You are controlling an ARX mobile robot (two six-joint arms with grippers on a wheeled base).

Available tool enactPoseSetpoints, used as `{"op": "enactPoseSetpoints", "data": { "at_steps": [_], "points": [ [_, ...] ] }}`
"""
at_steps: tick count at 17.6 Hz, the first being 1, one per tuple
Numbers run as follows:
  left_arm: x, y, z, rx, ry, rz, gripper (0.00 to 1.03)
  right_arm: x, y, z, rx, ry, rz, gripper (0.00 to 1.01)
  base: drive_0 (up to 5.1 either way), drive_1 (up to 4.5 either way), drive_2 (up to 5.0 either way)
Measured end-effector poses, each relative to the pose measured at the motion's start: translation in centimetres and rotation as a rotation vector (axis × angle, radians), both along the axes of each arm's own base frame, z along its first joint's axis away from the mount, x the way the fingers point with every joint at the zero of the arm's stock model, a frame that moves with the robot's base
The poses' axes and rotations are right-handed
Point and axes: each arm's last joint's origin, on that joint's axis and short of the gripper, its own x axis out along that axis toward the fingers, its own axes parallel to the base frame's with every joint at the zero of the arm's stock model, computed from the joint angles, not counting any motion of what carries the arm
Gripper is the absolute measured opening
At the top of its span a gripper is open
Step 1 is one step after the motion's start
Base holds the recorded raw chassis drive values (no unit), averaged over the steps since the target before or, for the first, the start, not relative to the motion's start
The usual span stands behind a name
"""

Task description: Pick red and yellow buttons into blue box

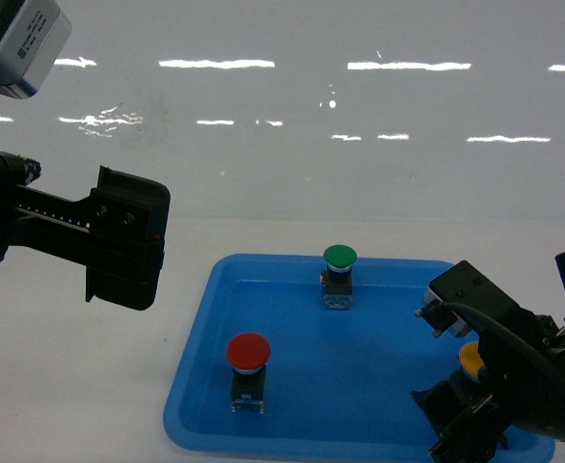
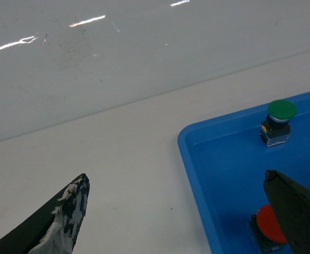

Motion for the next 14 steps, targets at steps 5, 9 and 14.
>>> {"op": "enactPoseSetpoints", "data": {
  "at_steps": [5, 9, 14],
  "points": [
    [0.0, 0.0, 0.0, 0.000, 0.000, 0.000, 0.98, -1.0, -0.2, 0.1, 0.007, -0.033, -0.018, 0.30, 0.0, 0.00, 0.0],
    [0.0, 0.0, 0.0, 0.000, 0.000, 0.000, 0.98, -1.7, -0.7, 3.2, 0.114, -0.171, -0.093, 0.30, 0.0, 0.00, 0.0],
    [0.0, 0.0, 0.0, 0.000, 0.000, 0.000, 0.98, -3.2, -3.2, 10.3, 0.224, -0.437, -0.287, 0.30, 0.0, 0.00, 0.0]
  ]
}}
